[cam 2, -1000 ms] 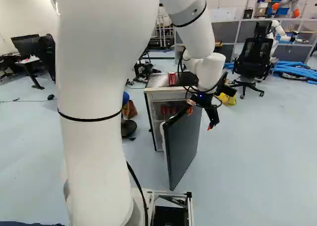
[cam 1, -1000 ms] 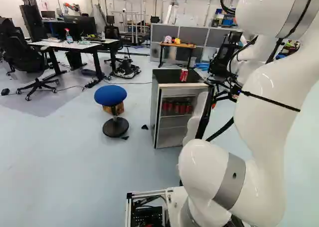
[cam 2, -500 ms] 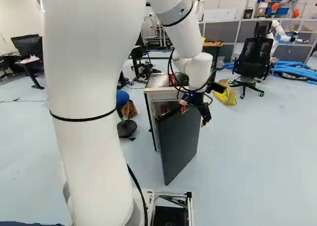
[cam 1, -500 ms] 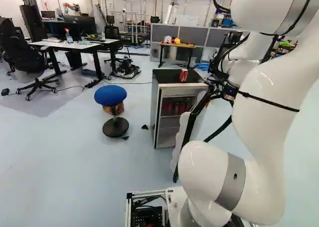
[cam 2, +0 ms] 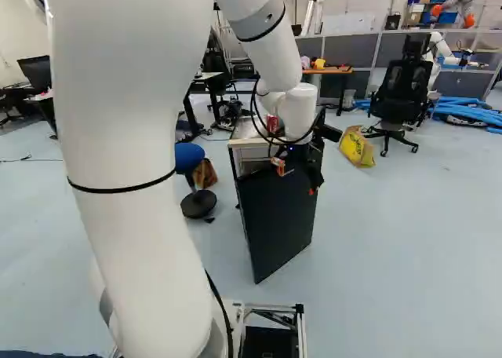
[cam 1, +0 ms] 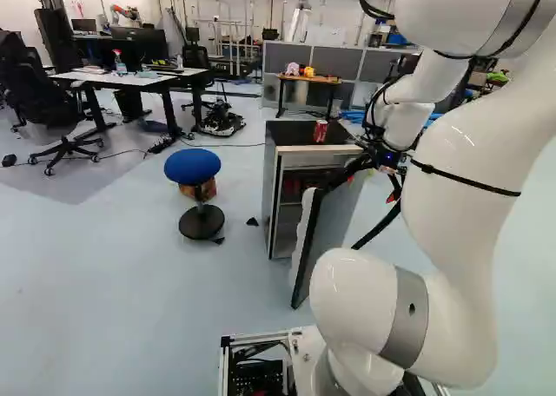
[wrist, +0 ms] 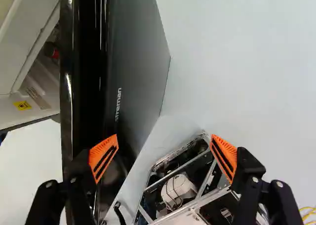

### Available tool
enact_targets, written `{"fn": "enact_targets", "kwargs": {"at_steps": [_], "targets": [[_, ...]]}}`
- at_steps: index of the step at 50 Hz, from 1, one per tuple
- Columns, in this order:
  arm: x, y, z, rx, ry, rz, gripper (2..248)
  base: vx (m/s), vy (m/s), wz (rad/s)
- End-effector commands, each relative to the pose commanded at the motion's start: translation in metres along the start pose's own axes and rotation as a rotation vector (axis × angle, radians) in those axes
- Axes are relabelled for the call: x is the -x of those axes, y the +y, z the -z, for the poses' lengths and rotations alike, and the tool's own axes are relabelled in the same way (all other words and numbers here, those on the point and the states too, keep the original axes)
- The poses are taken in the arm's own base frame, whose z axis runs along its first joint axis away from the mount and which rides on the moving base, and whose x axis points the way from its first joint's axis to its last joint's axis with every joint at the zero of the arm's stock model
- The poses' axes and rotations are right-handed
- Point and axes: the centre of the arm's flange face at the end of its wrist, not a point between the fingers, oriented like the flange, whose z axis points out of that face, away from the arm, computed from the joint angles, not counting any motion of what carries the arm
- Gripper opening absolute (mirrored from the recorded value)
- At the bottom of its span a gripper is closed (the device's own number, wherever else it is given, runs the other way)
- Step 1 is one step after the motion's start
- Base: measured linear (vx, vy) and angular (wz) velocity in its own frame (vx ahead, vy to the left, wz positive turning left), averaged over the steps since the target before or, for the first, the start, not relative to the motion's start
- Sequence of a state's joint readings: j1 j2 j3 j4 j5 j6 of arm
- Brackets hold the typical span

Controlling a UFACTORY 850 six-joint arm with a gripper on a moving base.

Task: Grab a drink from the fridge

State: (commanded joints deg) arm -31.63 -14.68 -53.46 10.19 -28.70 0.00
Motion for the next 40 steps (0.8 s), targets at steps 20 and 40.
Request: {"fn": "enact_targets", "kwargs": {"at_steps": [20,40], "targets": [[0.013,-0.032,0.000,-0.012,0.045,0.068,247,0.000,0.000,0.000],[0.028,-0.064,-0.001,-0.026,0.063,0.141,247,0.000,0.000,0.000]]}}
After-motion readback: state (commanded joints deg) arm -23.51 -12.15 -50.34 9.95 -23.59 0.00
